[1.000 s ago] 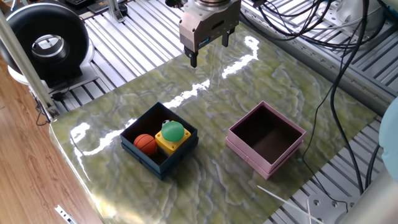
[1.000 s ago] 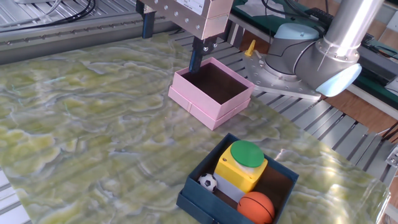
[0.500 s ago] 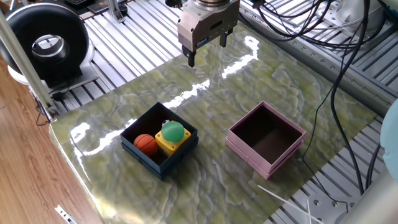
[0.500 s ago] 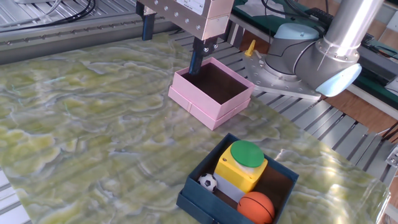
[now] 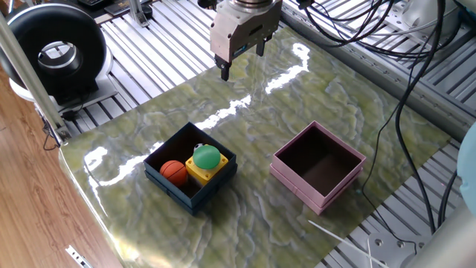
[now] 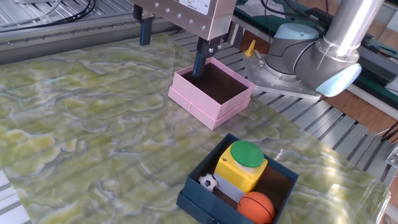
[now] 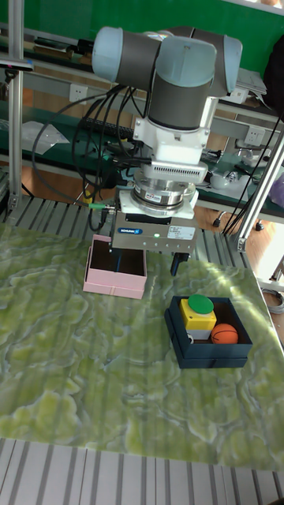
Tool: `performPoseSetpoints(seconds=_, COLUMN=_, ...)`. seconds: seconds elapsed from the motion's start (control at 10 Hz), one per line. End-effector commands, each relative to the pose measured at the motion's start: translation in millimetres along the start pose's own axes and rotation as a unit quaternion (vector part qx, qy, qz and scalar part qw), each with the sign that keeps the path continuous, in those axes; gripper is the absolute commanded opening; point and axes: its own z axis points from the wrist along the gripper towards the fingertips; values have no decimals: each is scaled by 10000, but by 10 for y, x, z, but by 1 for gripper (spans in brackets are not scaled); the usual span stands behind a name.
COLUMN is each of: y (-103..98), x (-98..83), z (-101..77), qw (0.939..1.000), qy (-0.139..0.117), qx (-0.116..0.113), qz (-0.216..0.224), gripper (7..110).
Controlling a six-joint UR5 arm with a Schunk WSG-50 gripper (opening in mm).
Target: Move an object from one box to another
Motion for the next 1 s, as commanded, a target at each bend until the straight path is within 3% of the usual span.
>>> performPoseSetpoints(seconds=0.0, y=44, x=-134, z=8, qw=9997, qy=-198, qx=-112, qz=63, gripper=88)
performPoseSetpoints(seconds=0.2, y=-50, x=-158, z=9, qw=9998, qy=-79, qx=75, qz=143, gripper=88)
performPoseSetpoints(seconds=0.3, y=-46, x=-180, z=27, qw=9997, qy=-55, qx=96, qz=196, gripper=66)
performPoseSetpoints(seconds=0.4, y=-7, x=-201, z=34, qw=9996, qy=-58, qx=80, qz=281, gripper=66)
performPoseSetpoints(seconds=0.5, y=43, x=-210, z=28, qw=9993, qy=-56, qx=18, qz=382, gripper=44)
performPoseSetpoints(seconds=0.6, y=55, x=-218, z=20, qw=9991, qy=-56, qx=33, qz=420, gripper=44)
performPoseSetpoints(seconds=0.7, y=25, x=-224, z=18, qw=9988, qy=-50, qx=124, qz=472, gripper=22)
performPoseSetpoints(seconds=0.9, y=5, x=-226, z=21, qw=9987, qy=-48, qx=170, qz=486, gripper=22)
